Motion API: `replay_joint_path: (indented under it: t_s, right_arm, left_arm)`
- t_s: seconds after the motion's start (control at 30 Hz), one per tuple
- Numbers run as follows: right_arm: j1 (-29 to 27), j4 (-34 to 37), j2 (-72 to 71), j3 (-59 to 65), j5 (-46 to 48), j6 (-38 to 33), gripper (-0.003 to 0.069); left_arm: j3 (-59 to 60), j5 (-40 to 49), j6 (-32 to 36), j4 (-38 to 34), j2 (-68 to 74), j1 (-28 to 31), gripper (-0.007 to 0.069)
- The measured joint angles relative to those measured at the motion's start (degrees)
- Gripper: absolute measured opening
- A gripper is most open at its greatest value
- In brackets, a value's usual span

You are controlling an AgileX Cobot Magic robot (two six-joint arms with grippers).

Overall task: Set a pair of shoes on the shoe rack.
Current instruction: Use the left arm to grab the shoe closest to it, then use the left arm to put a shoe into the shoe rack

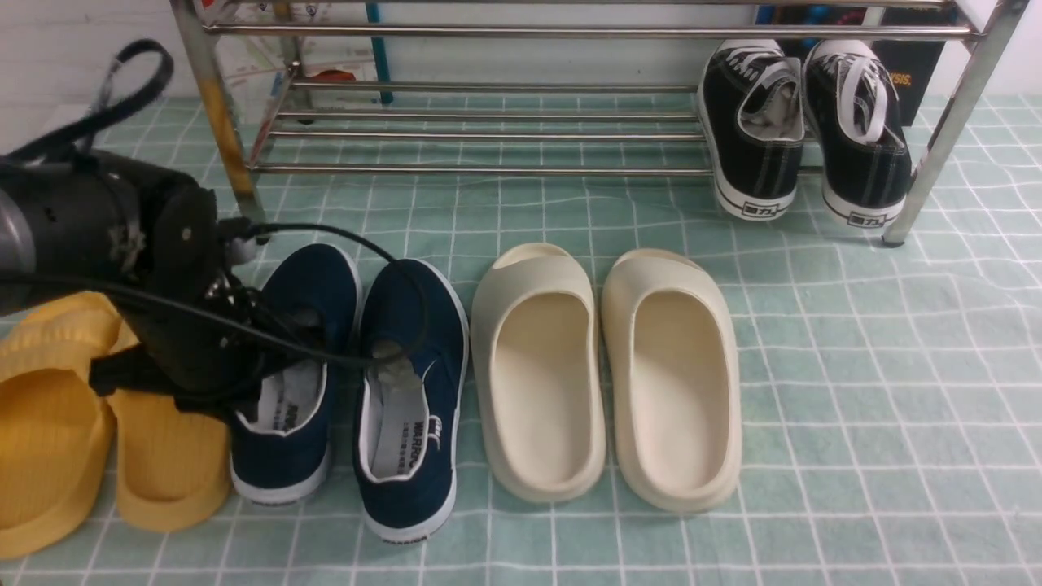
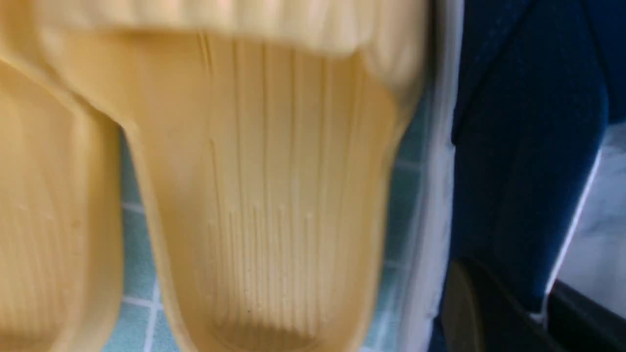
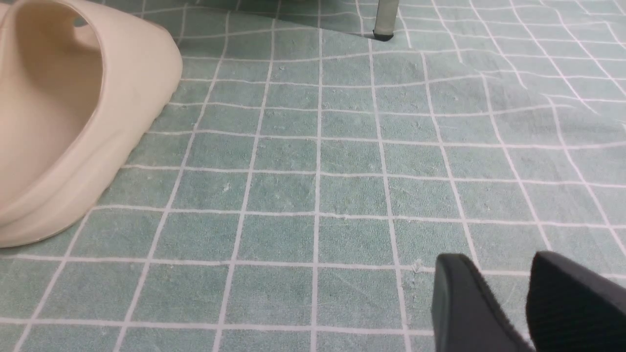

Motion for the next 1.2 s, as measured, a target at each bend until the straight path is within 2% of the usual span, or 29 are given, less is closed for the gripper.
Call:
replay_joint_path:
  t_s: [0.13, 0.27, 0.53, 0.87, 1.2]
  right_arm:
    - [0.0, 0.0, 0.0, 0.0, 0.0, 0.0, 0.0237]
    - [0.0, 0.0, 0.0, 0.0, 0.0, 0.0, 0.0237]
    - [0.0, 0.0, 0.0, 0.0, 0.0, 0.0, 0.0237]
    - [0.0, 0.0, 0.0, 0.0, 0.0, 0.07, 0.0237]
    - [0.0, -0.06, 0.0, 0.0, 0.0, 0.01, 0.0237]
  left_arm:
    - [-4.17, 1.68, 0.52, 0.46, -5.43, 0.0, 0.0018]
    - [-9.64, 0.18, 1.73, 0.4, -4.96, 0.0, 0.0018]
    - [-24.63, 1.06, 2.69, 0.46, 7.9, 0.0, 0.0018]
    - [-47.14, 6.49, 4.9, 2.43, 25.44, 0.08, 0.0018]
    - [-57.25, 5.46, 4.85, 2.71, 32.18, 1.12, 0.0018]
